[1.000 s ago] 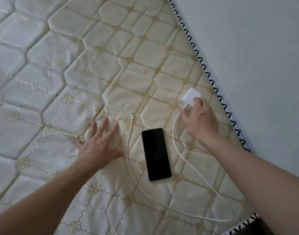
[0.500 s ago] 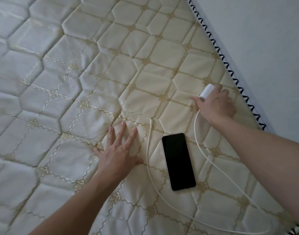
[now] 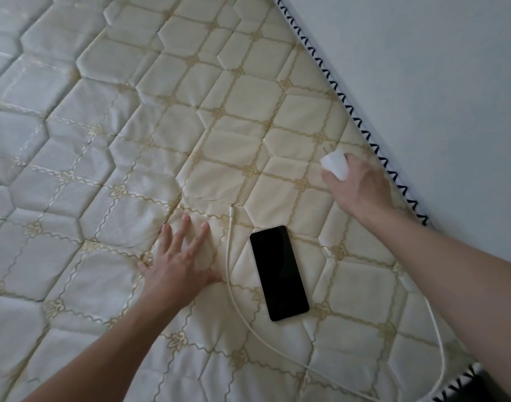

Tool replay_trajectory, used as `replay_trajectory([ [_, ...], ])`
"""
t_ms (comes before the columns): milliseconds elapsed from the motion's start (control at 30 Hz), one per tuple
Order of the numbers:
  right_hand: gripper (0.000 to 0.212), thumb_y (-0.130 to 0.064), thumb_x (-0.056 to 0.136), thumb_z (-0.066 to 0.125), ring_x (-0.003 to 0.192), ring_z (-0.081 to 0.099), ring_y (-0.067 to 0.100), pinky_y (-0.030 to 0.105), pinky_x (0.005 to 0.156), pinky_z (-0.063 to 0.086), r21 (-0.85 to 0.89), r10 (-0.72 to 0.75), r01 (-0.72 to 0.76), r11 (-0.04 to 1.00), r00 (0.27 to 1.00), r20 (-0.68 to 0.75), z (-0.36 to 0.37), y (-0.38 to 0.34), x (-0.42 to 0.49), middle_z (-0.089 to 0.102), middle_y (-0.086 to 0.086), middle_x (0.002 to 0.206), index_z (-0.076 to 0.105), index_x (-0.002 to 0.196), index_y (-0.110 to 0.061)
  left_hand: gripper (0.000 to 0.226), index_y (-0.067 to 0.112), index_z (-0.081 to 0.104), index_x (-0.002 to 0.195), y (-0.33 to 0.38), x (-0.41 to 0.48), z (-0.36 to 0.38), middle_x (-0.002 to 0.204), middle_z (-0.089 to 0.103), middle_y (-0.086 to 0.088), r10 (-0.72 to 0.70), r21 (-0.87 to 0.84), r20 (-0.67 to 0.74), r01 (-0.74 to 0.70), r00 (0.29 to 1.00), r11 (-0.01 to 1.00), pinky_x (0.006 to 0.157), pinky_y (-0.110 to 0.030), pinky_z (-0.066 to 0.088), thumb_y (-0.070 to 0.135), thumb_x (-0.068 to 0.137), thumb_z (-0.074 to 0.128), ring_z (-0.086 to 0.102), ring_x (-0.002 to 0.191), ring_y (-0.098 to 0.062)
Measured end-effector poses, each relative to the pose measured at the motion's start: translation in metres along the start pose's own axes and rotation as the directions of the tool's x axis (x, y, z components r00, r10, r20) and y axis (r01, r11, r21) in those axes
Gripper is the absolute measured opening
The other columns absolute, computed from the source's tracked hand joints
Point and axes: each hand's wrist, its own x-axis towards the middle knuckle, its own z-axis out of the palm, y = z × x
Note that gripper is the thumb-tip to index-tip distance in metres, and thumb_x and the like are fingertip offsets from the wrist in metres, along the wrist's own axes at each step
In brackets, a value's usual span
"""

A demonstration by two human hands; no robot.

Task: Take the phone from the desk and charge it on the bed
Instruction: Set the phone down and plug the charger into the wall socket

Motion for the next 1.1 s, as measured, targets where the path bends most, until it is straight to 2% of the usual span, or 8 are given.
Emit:
replay_trajectory([
  [167,0.036,-0.049,0.087,0.057,0.071,0.069,0.029,0.04,0.064,0.057,0.242,0.09,-0.105,0.965,0.993,0.072,-0.034,0.013,-0.045,0.068,0.008,0.081,0.057,0.097,-0.015,0.11,0.061,-0.014,0.143,-0.001,0.002,0.001,0.157,-0.027,0.023,0.024,0.024,0.0,-0.024,1.0,0.999,0.109,-0.076,0.023,0.078,0.068,0.064,-0.022,0.15,-0.021],
  [333,0.025,-0.031,0.086,0.066,0.076,0.059,0.031,0.035,0.062,0.043,0.221,0.08,-0.087,0.971,0.996,0.037,-0.097,0.012,-0.113,0.063,0.011,0.08,0.058,0.087,-0.008,0.096,0.043,-0.003,0.155,0.021,-0.024,-0.024,0.168,-0.003,0.004,0.06,0.086,-0.06,-0.055,0.996,0.995,0.12,-0.055,0.024,0.07,0.083,0.055,0.0,0.154,-0.027],
  [467,0.034,-0.04,0.085,0.068,0.081,0.059,0.027,0.033,0.068,0.044,0.293,0.09,-0.089,0.952,0.996,0.011,-0.163,0.011,-0.18,0.064,0.008,0.089,0.066,0.108,-0.014,0.079,0.041,0.005,0.156,0.074,-0.078,-0.059,0.167,0.01,0.005,0.224,0.086,-0.167,-0.212,0.96,0.973,0.12,-0.052,0.024,0.065,0.092,0.044,0.011,0.154,-0.023],
  [633,0.033,-0.052,0.084,0.064,0.086,0.067,0.03,0.04,0.075,0.054,0.341,0.225,-0.214,0.915,0.974,0.01,-0.228,0.027,-0.265,0.074,0.007,0.088,0.066,0.104,-0.025,0.072,0.032,0.023,0.155,0.149,-0.158,-0.111,0.161,0.031,0.003,0.449,0.116,-0.235,-0.434,0.862,0.893,0.12,-0.046,0.029,0.057,0.093,0.05,0.028,0.149,-0.024],
  [767,0.013,-0.037,0.085,0.069,0.067,0.062,0.009,0.013,0.059,0.043,0.452,0.329,-0.249,0.857,0.938,-0.107,-0.267,0.041,-0.336,0.066,-0.009,0.07,0.062,0.096,-0.036,0.063,0.025,0.042,0.147,0.21,-0.228,-0.13,0.151,0.049,-0.002,0.698,0.16,-0.245,-0.682,0.672,0.713,0.112,-0.052,0.039,0.042,0.089,0.059,0.046,0.138,-0.027],
  [867,0.015,-0.03,0.083,0.074,0.063,0.059,0.0,0.01,0.056,0.04,0.594,0.508,-0.308,0.744,0.837,-0.202,-0.285,0.057,-0.389,0.064,-0.011,0.063,0.06,0.08,-0.034,0.061,0.025,0.041,0.148,0.25,-0.27,-0.132,0.149,0.051,0.001,0.799,0.162,-0.19,-0.785,0.57,0.598,0.112,-0.051,0.039,0.043,0.09,0.047,0.048,0.137,-0.024],
  [967,0.017,-0.039,0.076,0.071,0.06,0.061,0.013,0.029,0.056,0.046,0.705,0.69,-0.368,0.607,0.685,-0.236,-0.294,0.083,-0.435,0.066,-0.007,0.062,0.062,0.074,-0.026,0.063,0.026,0.037,0.15,0.287,-0.299,-0.13,0.15,0.05,0.002,0.872,0.175,-0.145,-0.855,0.467,0.487,0.115,-0.05,0.036,0.044,0.09,0.044,0.046,0.139,-0.023],
  [1100,0.022,-0.044,0.071,0.061,0.064,0.064,0.023,0.035,0.057,0.046,0.781,0.83,-0.417,0.464,0.513,-0.22,-0.297,0.117,-0.479,0.067,0.0,0.065,0.064,0.073,-0.022,0.062,0.023,0.04,0.149,0.342,-0.324,-0.116,0.15,0.049,0.0,0.948,0.171,-0.079,-0.933,0.308,0.317,0.112,-0.05,0.039,0.04,0.091,0.049,0.045,0.138,-0.024],
])
